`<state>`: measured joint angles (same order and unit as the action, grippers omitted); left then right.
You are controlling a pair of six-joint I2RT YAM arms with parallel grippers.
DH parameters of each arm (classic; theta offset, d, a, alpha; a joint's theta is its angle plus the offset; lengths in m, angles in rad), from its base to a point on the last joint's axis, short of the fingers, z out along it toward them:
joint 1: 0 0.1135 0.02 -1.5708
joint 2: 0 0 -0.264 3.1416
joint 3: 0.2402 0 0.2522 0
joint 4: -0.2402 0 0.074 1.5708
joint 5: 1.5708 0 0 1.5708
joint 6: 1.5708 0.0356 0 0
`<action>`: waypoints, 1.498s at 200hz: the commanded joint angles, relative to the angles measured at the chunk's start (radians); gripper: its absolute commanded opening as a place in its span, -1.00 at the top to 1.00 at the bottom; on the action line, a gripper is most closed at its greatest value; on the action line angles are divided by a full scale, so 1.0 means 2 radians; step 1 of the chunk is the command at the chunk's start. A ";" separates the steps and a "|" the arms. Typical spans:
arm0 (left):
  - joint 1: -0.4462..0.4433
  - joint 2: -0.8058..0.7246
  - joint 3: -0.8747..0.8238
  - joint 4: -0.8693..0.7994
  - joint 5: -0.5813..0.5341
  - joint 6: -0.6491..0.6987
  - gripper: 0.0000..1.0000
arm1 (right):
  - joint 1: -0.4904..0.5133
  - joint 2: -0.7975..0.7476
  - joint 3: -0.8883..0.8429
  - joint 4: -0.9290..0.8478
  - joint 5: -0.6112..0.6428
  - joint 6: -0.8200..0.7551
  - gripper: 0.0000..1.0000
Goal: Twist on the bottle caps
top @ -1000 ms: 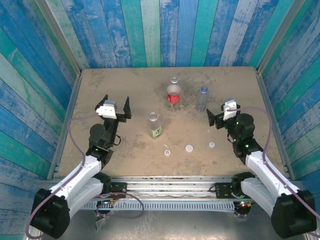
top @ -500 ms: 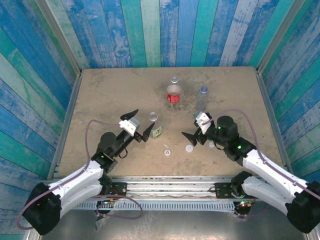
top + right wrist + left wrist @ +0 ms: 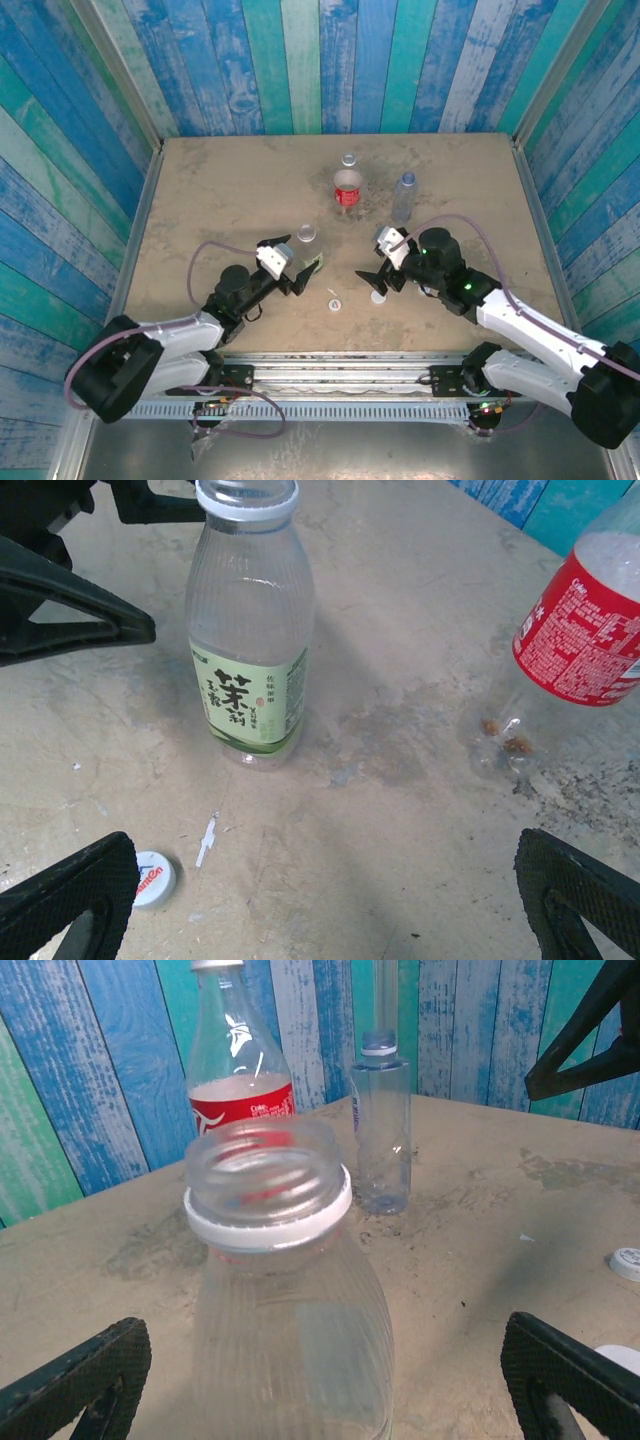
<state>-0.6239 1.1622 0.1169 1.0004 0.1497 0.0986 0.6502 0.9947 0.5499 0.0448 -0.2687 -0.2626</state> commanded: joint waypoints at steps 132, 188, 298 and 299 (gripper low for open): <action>-0.002 0.265 -0.002 0.302 0.005 -0.013 -0.85 | 0.004 0.005 0.000 0.009 -0.001 0.001 -1.00; -0.001 0.279 0.007 0.303 0.016 -0.012 -0.35 | 0.004 -0.004 -0.007 0.015 0.014 0.013 -1.00; -0.001 0.270 0.040 0.281 0.105 -0.053 -0.18 | 0.003 -0.051 -0.020 0.011 0.138 0.142 -1.00; -0.002 0.270 0.040 0.280 0.106 -0.053 -0.18 | 0.004 -0.052 -0.020 0.011 0.139 0.144 -1.00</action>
<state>-0.6239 1.6932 0.1646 1.5475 0.2676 0.0292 0.6525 0.9195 0.5251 0.0757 -0.0582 -0.0795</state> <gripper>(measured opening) 0.593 0.999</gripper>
